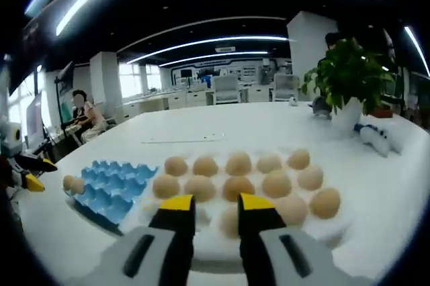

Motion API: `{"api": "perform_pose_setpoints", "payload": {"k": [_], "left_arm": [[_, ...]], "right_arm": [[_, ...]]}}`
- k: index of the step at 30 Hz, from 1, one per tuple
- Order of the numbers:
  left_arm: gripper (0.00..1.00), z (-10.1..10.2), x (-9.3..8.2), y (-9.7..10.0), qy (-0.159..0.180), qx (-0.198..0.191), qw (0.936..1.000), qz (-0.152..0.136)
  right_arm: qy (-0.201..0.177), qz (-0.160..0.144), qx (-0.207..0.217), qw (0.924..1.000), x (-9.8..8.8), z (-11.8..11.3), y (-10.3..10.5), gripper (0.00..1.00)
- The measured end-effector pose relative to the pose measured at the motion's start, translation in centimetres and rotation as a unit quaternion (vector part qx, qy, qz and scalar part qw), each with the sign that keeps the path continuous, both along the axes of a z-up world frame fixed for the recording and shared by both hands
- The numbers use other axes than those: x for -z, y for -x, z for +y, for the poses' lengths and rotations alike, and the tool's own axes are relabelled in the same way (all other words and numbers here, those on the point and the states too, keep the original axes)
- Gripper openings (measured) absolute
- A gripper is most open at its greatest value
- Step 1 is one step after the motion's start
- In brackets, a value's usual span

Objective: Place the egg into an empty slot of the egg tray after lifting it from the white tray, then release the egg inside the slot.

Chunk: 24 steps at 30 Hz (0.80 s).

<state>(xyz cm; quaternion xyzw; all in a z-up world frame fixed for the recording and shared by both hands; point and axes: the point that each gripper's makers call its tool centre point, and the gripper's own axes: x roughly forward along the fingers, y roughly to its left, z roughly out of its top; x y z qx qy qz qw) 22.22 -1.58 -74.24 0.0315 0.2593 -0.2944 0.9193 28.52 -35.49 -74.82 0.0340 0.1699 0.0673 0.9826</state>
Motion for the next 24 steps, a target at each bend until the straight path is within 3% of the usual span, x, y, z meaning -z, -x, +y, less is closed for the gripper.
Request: {"api": "perform_pose_setpoints", "payload": {"k": [3, 8, 11, 12, 13, 17, 21, 24], "left_arm": [[0.69, 0.0, 0.0, 0.0, 0.0, 0.001, 1.0, 0.0], [0.69, 0.0, 0.0, 0.0, 0.001, -0.001, 1.0, 0.002], [0.68, -0.1, 0.0, 0.1, 0.001, 0.0, 1.0, 0.001], [0.67, -0.1, 0.0, 0.1, 0.0, 0.001, 1.0, 0.001], [0.68, -0.1, 0.1, 0.1, 0.0, 0.001, 1.0, 0.001], [0.68, -0.1, 0.2, 0.1, 0.001, -0.001, 1.0, 0.001], [0.67, -0.1, 0.2, 0.0, -0.001, 0.001, 1.0, 0.0], [0.67, 0.0, 0.1, 0.0, -0.001, 0.0, 1.0, -0.001]], "right_arm": [[0.003, 0.009, 0.021, 0.9997, 0.7, -1.3, -0.1, 0.24], [0.009, 0.024, 0.016, 0.9995, 2.0, -1.3, -0.4, 0.25], [0.054, 0.079, -0.01, 0.9954, 4.0, -1.2, -0.3, 0.27], [0.082, 0.055, -0.024, 0.9949, 3.4, -1.0, -0.8, 0.27], [0.094, 0.062, -0.027, 0.9933, 3.6, -1.1, -0.8, 0.27], [0.082, 0.066, -0.039, 0.9937, 3.6, -1.1, -0.8, 0.27], [0.104, 0.058, -0.05, 0.9916, 3.5, -0.8, -0.9, 0.28], [0.079, 0.07, -0.04, 0.9936, 3.6, -1.0, -1.0, 0.27]]}}
